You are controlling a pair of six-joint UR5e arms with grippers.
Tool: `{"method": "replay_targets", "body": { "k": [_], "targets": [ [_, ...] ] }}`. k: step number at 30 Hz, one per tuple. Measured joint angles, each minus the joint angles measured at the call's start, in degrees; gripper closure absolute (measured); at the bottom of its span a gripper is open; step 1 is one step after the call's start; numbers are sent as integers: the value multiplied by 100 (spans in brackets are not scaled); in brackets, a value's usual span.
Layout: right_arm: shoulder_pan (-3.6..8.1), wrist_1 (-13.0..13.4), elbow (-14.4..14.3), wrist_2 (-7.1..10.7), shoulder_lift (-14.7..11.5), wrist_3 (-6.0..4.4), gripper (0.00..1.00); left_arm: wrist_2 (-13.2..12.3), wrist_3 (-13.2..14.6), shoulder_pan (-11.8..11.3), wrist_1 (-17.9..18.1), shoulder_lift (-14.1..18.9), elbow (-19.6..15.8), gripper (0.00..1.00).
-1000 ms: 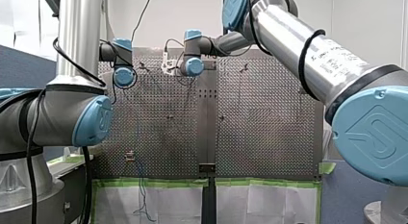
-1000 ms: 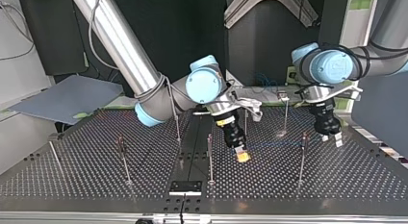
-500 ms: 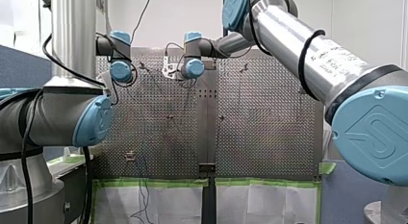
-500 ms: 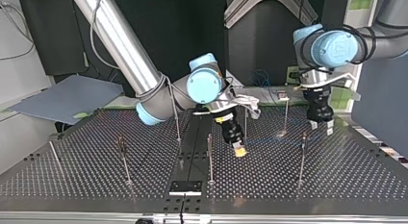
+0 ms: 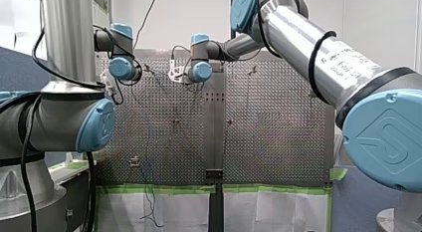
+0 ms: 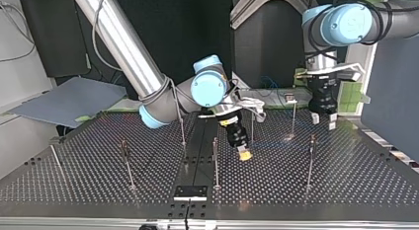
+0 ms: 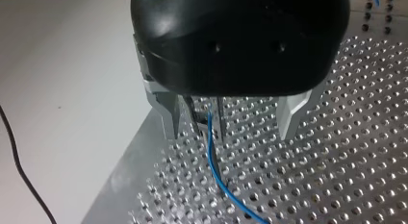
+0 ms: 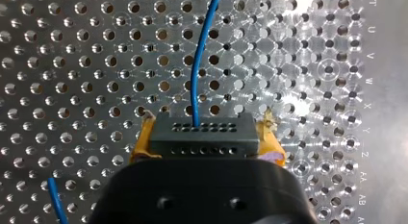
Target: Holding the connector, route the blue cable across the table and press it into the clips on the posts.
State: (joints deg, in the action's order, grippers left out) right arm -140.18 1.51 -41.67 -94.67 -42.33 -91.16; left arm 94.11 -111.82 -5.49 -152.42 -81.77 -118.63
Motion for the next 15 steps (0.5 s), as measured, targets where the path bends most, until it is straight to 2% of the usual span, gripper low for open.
{"method": "replay_targets", "body": {
  "k": [7,15],
  "targets": [
    [3,-8,-9,0,0,2,100,-11,333,108,1,74,-42,0],
    [4,-30,-10,0,0,6,100,-107,716,292,124,-86,-35,0]
  ]
}}
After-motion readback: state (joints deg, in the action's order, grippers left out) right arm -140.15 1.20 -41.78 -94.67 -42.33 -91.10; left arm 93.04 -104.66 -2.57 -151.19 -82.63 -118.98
